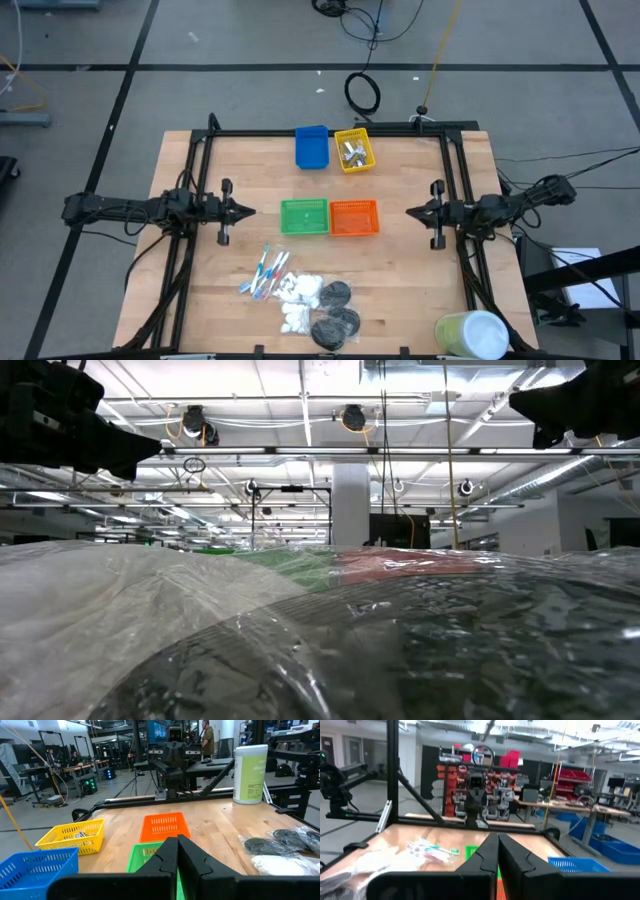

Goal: Pick & Place Travel size toiletries
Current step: Put the green toothbrush into the blue bin

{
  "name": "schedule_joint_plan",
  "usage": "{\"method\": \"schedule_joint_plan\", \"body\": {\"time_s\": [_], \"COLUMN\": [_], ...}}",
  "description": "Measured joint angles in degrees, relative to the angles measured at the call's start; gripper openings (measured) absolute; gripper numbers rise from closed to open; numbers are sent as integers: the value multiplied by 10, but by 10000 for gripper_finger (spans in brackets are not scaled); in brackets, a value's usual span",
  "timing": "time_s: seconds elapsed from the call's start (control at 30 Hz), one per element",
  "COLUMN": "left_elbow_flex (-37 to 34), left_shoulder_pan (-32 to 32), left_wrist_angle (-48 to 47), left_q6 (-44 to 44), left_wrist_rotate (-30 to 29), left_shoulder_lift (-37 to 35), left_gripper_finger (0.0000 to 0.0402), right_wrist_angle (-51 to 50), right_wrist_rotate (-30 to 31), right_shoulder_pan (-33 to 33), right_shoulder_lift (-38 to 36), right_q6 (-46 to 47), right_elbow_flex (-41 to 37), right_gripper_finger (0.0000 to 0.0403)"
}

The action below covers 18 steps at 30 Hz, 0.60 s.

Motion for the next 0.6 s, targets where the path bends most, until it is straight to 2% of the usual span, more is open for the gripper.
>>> {"method": "schedule_joint_plan", "body": {"time_s": [0.23, 0.43, 0.6], "left_elbow_flex": [0, 0, 0], "left_shoulder_pan": [0, 0, 0], "left_wrist_angle": [0, 0, 4], "left_q6": [0, 0, 0], "left_wrist_rotate": [0, 0, 0], "left_shoulder_lift": [0, 0, 0], "left_gripper_finger": [6, 6, 5], "right_wrist_angle": [-16, -74, -81], "right_wrist_rotate": [-34, -143, -150], "right_shoulder_pan": [0, 0, 0], "right_shoulder_lift": [-25, -49, -74], "right_q6": [-9, 19, 10], "right_elbow_flex": [0, 0, -12], "right_gripper_finger": [0, 0, 0]}}
